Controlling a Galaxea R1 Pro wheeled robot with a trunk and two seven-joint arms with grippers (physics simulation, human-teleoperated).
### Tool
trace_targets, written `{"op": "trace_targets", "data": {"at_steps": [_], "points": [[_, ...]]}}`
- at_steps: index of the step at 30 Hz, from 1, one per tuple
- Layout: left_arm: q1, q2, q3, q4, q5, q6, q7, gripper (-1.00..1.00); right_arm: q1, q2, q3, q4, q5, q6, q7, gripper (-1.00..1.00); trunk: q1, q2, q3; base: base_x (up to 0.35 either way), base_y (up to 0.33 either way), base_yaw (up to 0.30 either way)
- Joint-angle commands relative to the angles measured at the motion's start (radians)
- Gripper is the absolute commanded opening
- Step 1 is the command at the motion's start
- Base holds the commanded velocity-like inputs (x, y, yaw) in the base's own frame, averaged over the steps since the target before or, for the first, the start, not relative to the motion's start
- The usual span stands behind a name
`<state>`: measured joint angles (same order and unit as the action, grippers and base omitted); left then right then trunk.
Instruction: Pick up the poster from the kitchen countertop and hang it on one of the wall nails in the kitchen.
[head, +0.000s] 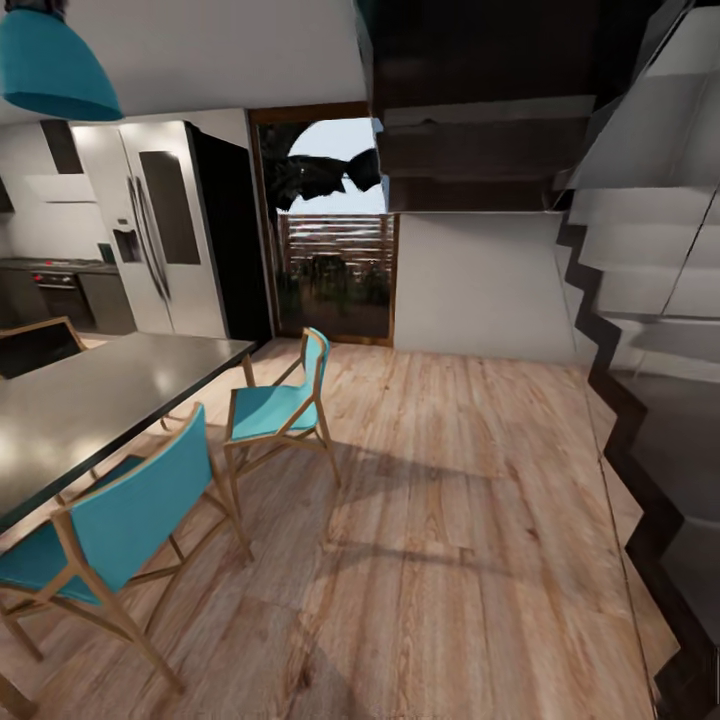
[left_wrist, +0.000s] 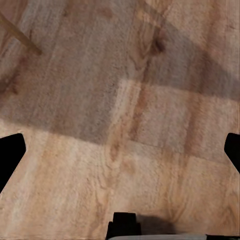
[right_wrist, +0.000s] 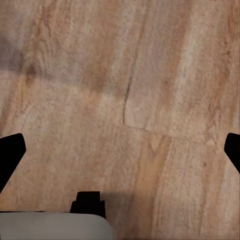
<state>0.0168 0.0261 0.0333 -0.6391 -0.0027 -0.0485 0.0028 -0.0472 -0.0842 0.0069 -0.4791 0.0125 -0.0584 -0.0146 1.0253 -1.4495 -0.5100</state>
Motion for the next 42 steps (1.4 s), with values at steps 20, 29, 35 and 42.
{"op": "trace_targets", "data": {"at_steps": [20, 29, 35, 42], "points": [[0.000, 0.000, 0.000, -0.001, 0.000, -0.002, 0.000, 1.00, 0.000, 0.000, 0.001, 0.000, 0.001, -0.003, -0.002, 1.00, 0.000, 0.000, -0.015, -0.169, 0.223, 0.251], [0.000, 0.000, 0.000, -0.001, 0.000, -0.002, 0.000, 1.00, 0.000, 0.001, 0.001, 0.000, 0.001, -0.003, -0.002, 1.00, 0.000, 0.000, -0.021, -0.014, 0.027, 0.253], [0.000, 0.000, 0.000, -0.001, 0.000, -0.002, 0.000, 1.00, 0.000, 0.000, 0.001, 0.001, 0.010, 0.000, 0.000, 1.00, 0.000, 0.000, -0.025, -0.001, 0.192, 0.200], [0.000, 0.000, 0.000, -0.001, 0.000, -0.002, 0.000, 1.00, 0.000, 0.002, 0.000, 0.001, 0.065, -0.001, 0.000, 1.00, 0.000, 0.000, -0.028, 0.000, 0.281, 0.105]]}}
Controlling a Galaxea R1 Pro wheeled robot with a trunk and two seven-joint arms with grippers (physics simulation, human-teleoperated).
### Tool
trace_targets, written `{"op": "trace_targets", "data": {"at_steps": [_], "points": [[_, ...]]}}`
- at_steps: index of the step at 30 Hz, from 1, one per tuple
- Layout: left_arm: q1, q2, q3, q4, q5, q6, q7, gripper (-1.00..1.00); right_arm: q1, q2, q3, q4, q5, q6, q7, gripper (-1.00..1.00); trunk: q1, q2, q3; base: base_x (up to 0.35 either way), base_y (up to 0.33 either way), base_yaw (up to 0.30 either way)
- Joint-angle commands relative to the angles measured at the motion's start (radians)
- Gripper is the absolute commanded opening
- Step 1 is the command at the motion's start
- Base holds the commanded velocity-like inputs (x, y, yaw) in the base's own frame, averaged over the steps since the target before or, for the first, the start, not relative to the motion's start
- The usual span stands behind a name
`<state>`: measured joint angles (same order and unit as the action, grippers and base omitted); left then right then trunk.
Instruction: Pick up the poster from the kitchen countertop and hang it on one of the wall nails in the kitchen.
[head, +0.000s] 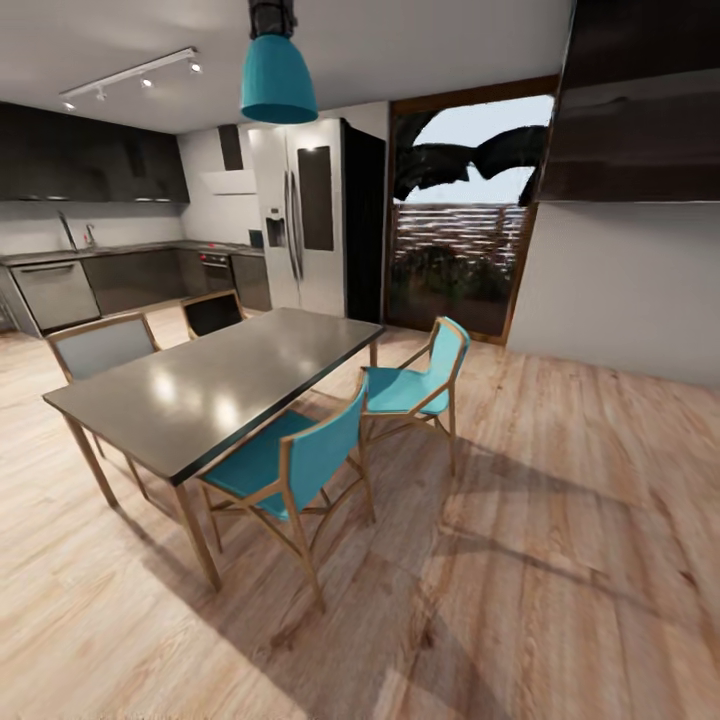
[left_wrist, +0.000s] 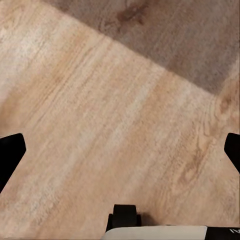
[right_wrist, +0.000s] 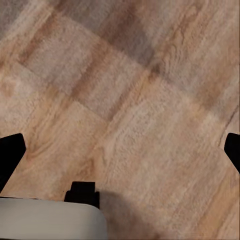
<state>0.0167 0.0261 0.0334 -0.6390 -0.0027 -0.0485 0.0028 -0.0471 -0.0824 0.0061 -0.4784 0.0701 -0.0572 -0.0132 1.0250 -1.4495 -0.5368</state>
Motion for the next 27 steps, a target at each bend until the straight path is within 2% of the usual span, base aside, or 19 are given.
{"op": "trace_targets", "data": {"at_steps": [1, 7, 16, 27], "points": [[0.000, 0.000, 0.000, -0.001, 0.000, -0.002, 0.000, 1.00, 0.000, 0.000, 0.000, 0.000, 0.012, -0.002, -0.002, 1.00, 0.000, 0.000, -0.002, 0.000, 0.290, 0.200], [0.000, 0.000, 0.001, -0.001, 0.000, -0.002, 0.000, 1.00, 0.000, 0.001, 0.000, 0.000, 0.018, -0.003, -0.003, 1.00, 0.000, 0.000, -0.007, 0.000, 0.264, 0.225], [0.000, 0.000, 0.001, -0.001, 0.000, -0.002, 0.000, 1.00, 0.000, 0.001, 0.000, 0.000, 0.022, -0.003, -0.004, 1.00, 0.000, 0.000, -0.015, 0.000, 0.105, 0.241], [0.001, 0.000, 0.002, -0.001, 0.000, -0.002, 0.000, 1.00, 0.000, 0.002, 0.001, 0.000, 0.022, -0.003, -0.004, 1.00, 0.000, 0.000, -0.024, 0.000, 0.280, 0.243]]}}
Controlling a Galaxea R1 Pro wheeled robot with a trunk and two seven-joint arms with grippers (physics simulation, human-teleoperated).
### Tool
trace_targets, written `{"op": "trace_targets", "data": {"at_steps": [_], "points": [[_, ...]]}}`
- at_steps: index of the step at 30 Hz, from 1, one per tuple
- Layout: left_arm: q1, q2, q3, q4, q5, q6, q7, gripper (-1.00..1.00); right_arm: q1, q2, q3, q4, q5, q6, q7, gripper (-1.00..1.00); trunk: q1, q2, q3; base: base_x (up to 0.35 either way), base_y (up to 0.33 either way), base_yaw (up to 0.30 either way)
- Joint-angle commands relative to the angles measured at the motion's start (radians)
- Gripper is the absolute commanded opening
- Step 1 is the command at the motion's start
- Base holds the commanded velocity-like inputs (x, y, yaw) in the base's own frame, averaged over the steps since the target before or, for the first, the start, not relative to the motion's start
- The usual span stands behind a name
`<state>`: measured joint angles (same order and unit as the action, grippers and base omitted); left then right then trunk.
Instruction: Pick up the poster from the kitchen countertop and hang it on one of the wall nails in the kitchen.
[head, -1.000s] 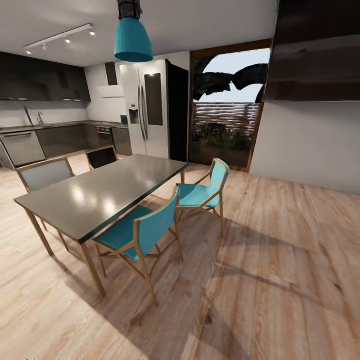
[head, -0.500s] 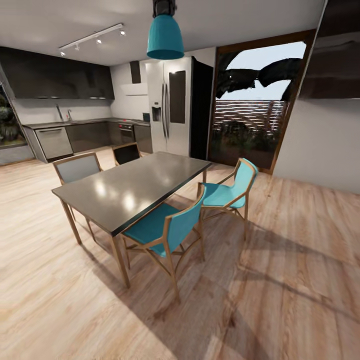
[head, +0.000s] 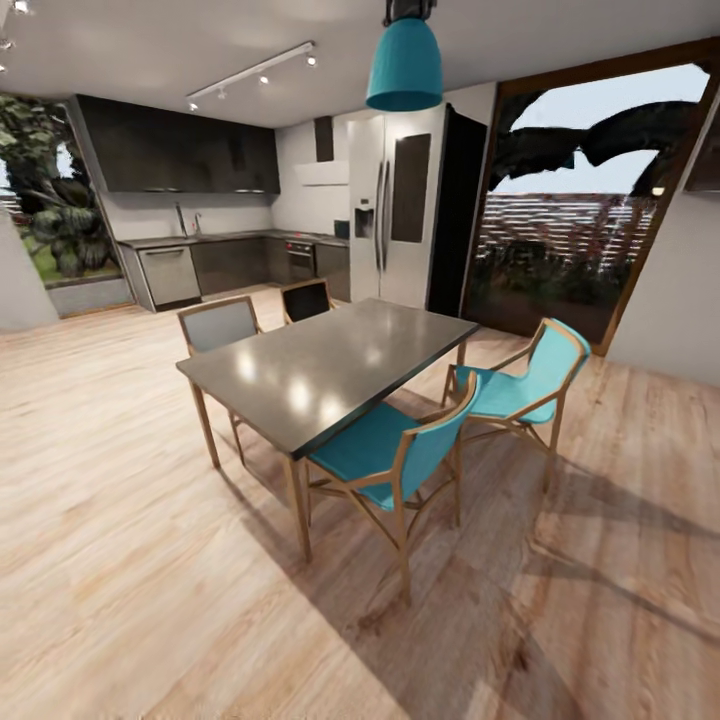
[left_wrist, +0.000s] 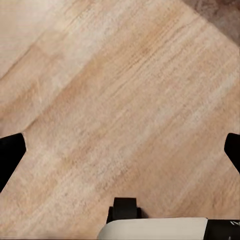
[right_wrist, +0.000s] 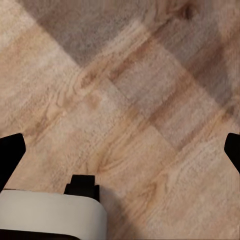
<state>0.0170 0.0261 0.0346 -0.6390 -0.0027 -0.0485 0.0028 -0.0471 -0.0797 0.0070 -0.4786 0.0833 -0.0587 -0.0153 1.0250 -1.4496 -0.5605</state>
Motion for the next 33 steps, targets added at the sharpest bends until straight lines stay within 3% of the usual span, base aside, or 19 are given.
{"op": "trace_targets", "data": {"at_steps": [1, 17, 33], "points": [[0.000, 0.000, 0.001, -0.001, 0.000, -0.002, 0.000, 1.00, 0.000, 0.000, 0.001, 0.000, 0.009, -0.002, -0.002, 1.00, 0.000, 0.000, -0.002, 0.000, 0.292, 0.243], [0.000, 0.000, 0.000, -0.001, 0.000, -0.002, 0.000, 1.00, 0.000, -0.001, 0.001, 0.001, 0.009, -0.002, -0.002, 1.00, 0.000, 0.000, -0.016, 0.000, 0.295, 0.239], [0.000, 0.000, 0.000, -0.001, 0.000, -0.002, 0.000, 1.00, 0.000, -0.002, 0.001, 0.000, 0.009, -0.001, -0.002, 1.00, 0.000, 0.000, -0.021, 0.075, 0.281, 0.124]]}}
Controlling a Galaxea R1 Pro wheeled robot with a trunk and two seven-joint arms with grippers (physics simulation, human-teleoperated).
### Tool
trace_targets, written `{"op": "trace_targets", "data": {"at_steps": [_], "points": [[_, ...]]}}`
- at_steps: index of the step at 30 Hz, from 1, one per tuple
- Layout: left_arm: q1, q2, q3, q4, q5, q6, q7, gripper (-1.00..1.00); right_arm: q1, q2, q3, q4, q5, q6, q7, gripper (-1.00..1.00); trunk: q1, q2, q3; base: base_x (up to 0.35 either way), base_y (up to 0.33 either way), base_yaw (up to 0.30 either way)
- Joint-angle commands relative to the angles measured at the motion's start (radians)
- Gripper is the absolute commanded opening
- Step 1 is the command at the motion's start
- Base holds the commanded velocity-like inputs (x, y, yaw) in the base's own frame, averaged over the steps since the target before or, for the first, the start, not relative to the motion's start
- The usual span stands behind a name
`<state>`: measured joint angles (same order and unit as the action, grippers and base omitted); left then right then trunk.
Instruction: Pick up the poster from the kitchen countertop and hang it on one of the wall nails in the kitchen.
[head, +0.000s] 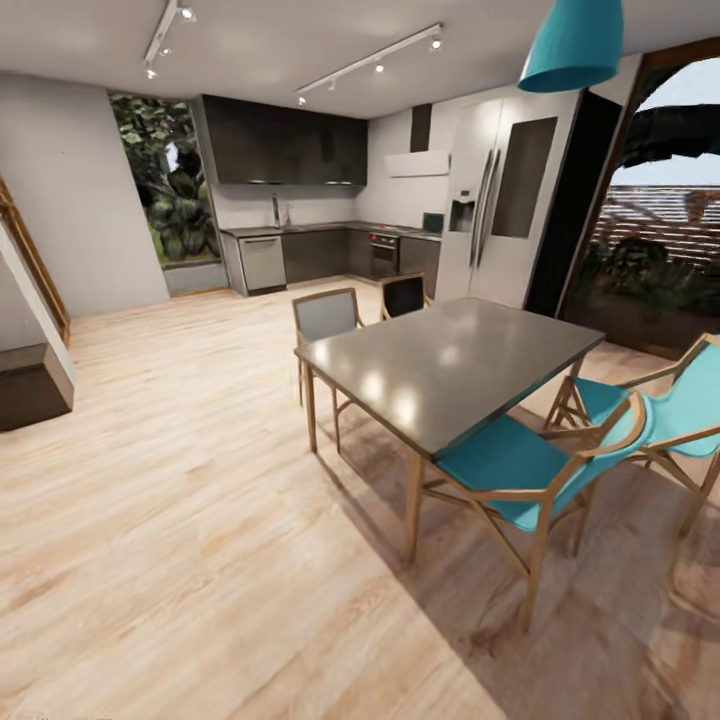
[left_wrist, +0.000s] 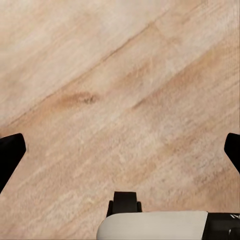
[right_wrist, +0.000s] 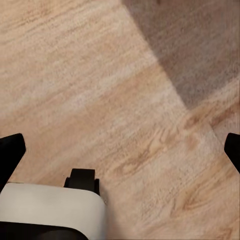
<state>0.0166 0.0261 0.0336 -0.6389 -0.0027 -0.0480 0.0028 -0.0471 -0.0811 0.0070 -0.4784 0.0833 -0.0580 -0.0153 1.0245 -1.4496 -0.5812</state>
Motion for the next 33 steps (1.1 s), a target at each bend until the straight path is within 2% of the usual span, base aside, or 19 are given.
{"op": "trace_targets", "data": {"at_steps": [1, 33], "points": [[0.000, 0.000, 0.000, -0.001, 0.000, -0.002, 0.000, 1.00, 0.000, 0.000, 0.001, 0.000, 0.009, -0.002, -0.002, 1.00, 0.000, 0.000, -0.001, 0.232, 0.235, 0.250], [0.000, 0.000, 0.000, -0.001, 0.000, -0.001, 0.000, 1.00, 0.000, 0.001, 0.001, 0.000, 0.009, -0.002, -0.002, 1.00, 0.000, 0.000, -0.024, 0.241, 0.231, 0.254]]}}
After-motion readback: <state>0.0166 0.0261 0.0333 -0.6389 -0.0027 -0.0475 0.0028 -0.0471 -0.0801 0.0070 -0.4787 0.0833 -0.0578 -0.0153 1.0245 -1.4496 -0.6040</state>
